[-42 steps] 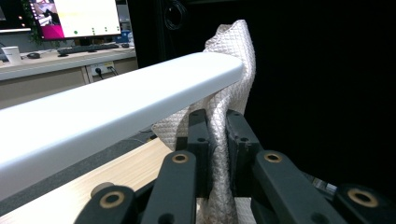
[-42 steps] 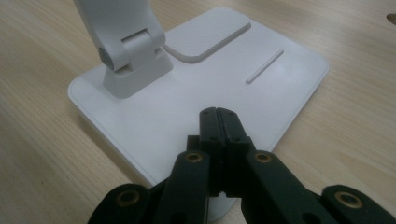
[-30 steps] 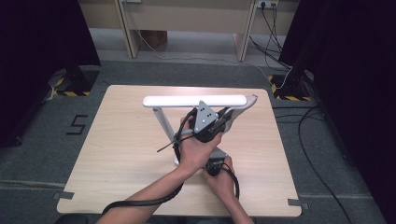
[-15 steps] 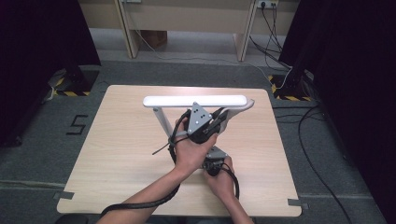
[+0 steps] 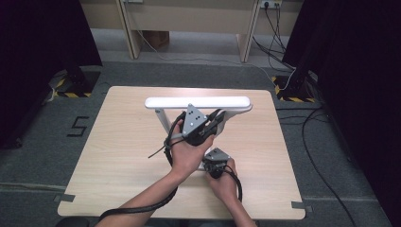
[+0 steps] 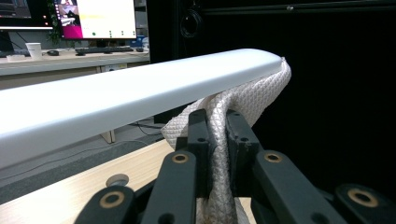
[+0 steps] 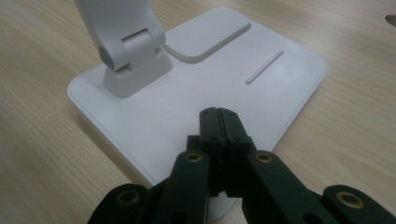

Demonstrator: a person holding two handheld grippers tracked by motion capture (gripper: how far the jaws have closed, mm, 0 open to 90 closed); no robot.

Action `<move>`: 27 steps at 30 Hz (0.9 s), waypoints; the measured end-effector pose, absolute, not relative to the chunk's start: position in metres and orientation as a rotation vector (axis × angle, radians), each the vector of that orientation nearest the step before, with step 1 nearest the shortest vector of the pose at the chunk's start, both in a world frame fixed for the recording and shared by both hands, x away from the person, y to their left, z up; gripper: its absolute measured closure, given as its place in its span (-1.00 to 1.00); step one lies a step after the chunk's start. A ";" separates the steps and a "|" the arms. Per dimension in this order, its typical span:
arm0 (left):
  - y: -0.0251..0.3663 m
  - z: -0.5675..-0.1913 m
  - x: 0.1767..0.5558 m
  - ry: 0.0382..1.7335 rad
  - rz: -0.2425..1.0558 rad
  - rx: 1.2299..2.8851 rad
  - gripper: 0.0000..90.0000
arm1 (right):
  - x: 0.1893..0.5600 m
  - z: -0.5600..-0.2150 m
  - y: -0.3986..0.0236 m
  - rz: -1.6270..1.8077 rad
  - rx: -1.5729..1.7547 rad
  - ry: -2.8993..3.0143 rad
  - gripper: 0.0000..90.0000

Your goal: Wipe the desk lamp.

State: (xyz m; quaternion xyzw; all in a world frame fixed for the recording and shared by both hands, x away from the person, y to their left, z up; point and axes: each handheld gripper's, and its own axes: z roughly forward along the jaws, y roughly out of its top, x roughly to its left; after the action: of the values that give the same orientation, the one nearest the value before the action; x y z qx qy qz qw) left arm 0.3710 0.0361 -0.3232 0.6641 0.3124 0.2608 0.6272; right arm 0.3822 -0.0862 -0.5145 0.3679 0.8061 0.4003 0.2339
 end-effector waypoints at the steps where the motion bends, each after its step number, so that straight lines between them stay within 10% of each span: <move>1: 0.037 -0.323 0.371 0.717 0.600 1.522 0.82 | 0.382 -0.515 -0.086 1.099 1.010 2.213 1.00; 27: 0.047 -0.325 0.370 0.741 0.601 1.512 0.82 | 0.382 -0.515 -0.086 1.098 1.010 2.213 1.00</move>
State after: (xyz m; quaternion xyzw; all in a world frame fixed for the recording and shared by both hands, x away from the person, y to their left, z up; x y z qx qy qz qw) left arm 0.3704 0.0470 -0.3248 0.6591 0.3231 0.2622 0.6264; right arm 0.3822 -0.0861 -0.5145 0.3678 0.8061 0.4001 0.2342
